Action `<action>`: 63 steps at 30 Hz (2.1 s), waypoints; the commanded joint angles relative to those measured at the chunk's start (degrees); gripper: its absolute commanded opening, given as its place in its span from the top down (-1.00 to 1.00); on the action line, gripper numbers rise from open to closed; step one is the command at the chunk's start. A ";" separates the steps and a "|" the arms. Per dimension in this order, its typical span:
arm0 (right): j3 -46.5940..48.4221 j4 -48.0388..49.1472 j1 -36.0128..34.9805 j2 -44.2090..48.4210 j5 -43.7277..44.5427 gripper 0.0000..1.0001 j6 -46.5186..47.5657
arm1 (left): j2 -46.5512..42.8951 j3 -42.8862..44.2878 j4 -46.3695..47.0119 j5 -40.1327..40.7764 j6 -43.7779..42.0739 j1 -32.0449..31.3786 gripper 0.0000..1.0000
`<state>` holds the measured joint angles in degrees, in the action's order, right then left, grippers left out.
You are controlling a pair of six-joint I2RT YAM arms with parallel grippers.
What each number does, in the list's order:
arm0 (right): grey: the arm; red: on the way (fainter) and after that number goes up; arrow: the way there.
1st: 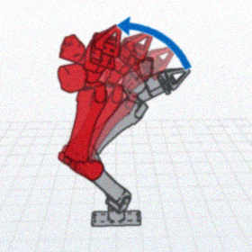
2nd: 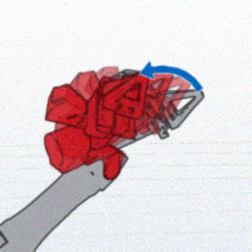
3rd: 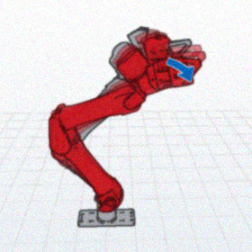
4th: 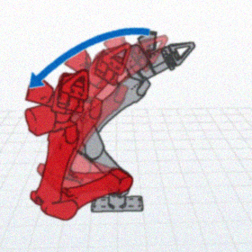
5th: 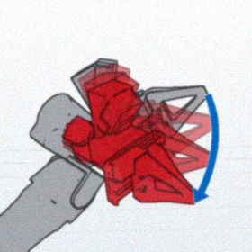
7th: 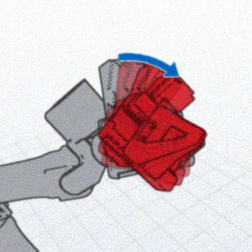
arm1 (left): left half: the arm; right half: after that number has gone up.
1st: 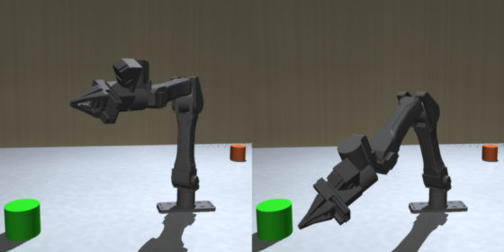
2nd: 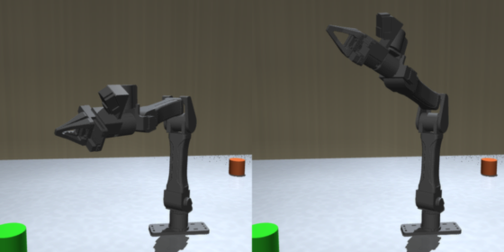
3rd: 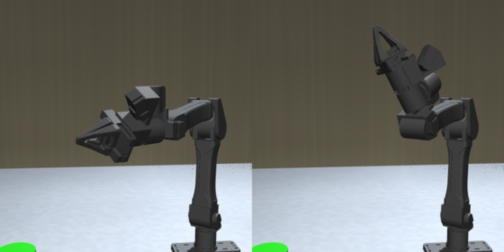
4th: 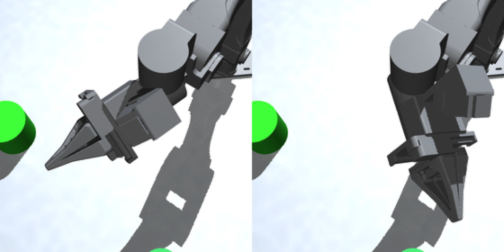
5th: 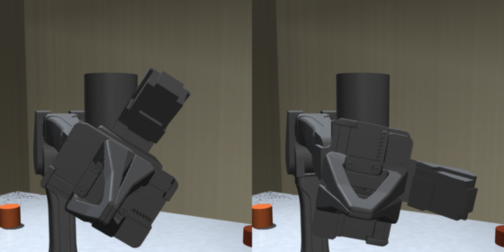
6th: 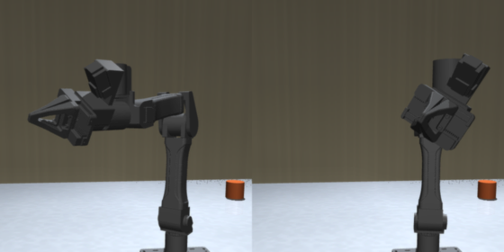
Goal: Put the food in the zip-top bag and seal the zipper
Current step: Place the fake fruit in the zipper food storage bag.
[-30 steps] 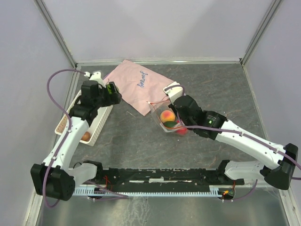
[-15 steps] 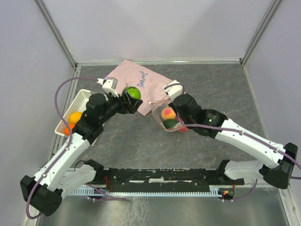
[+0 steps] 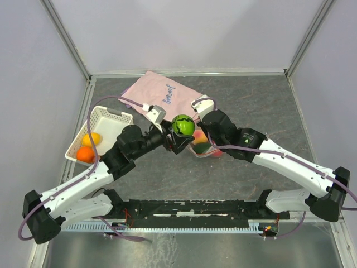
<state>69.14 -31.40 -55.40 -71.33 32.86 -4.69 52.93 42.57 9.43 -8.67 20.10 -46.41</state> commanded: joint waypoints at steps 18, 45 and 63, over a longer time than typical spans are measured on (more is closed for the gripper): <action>2.93 0.86 -0.03 2.56 -1.90 0.97 -2.14 | 12.28 0.15 4.14 15.41 -10.41 -7.26 -0.53; 1.56 2.03 -0.02 2.49 -4.58 0.97 -3.31 | 16.29 7.06 -6.10 23.00 -1.29 -8.16 -0.96; 1.26 2.13 -0.03 2.33 -5.25 0.97 -3.80 | 4.92 8.32 -24.42 24.15 14.52 -8.11 -0.97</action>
<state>69.32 -31.79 -55.40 -70.06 27.42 -7.68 62.72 49.74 -7.66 14.48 25.96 -54.24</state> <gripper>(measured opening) 0.025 0.996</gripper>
